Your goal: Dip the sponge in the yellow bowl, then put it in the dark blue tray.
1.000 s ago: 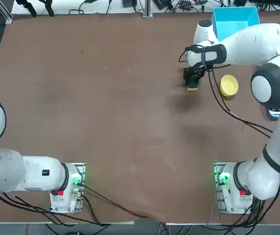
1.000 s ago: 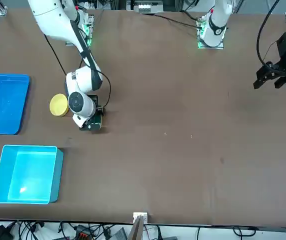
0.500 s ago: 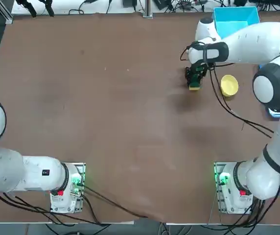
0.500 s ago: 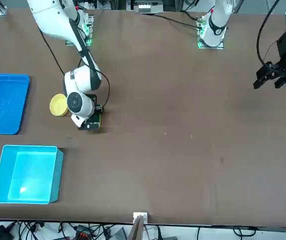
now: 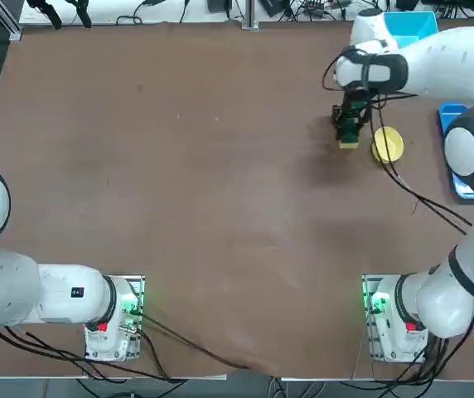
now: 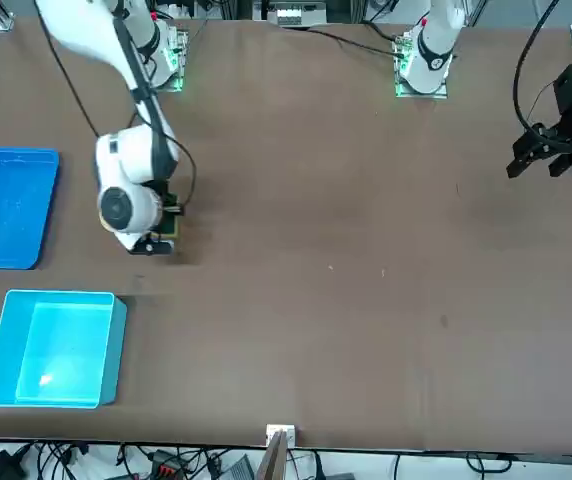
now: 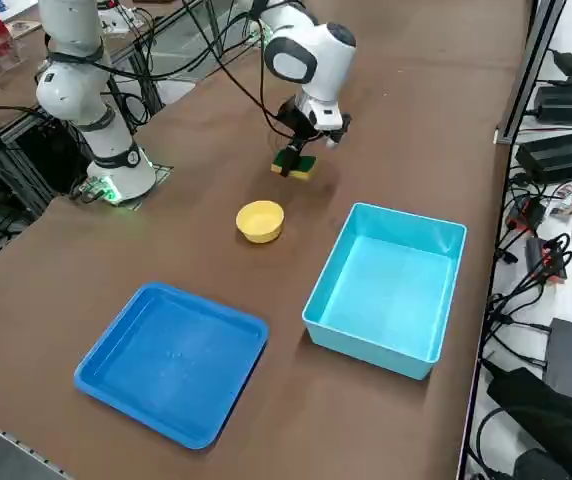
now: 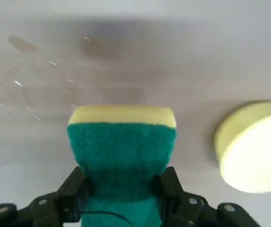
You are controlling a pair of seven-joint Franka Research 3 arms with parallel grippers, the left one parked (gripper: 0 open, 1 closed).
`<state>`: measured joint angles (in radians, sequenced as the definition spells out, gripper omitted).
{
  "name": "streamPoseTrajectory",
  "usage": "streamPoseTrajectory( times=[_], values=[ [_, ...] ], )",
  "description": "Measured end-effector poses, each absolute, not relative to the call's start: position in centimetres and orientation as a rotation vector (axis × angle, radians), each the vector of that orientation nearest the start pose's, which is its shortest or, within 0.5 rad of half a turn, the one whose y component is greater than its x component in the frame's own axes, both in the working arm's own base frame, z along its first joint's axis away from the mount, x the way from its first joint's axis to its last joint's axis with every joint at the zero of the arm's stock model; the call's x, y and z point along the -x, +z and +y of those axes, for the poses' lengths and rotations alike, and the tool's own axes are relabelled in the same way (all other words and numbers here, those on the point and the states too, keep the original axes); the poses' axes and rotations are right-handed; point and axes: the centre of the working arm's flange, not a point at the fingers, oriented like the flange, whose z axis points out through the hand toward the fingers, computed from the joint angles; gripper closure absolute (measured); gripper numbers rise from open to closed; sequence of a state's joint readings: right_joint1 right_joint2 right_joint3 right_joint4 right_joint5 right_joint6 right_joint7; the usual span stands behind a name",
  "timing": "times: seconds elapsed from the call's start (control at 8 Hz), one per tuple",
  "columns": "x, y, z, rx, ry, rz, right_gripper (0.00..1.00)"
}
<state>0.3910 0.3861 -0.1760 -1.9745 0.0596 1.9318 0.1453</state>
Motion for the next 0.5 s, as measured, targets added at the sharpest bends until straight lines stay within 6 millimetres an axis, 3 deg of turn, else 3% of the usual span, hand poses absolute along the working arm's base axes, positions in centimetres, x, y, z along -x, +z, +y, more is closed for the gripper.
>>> streamPoseTrajectory(
  times=[0.25, 0.5],
  values=[
    [-54.4, 26.3, 7.2, 3.119, 0.777, -0.065, 0.26],
    [-54.1, 26.3, 2.3, 3.053, 0.856, -0.074, 0.26]
  ],
)
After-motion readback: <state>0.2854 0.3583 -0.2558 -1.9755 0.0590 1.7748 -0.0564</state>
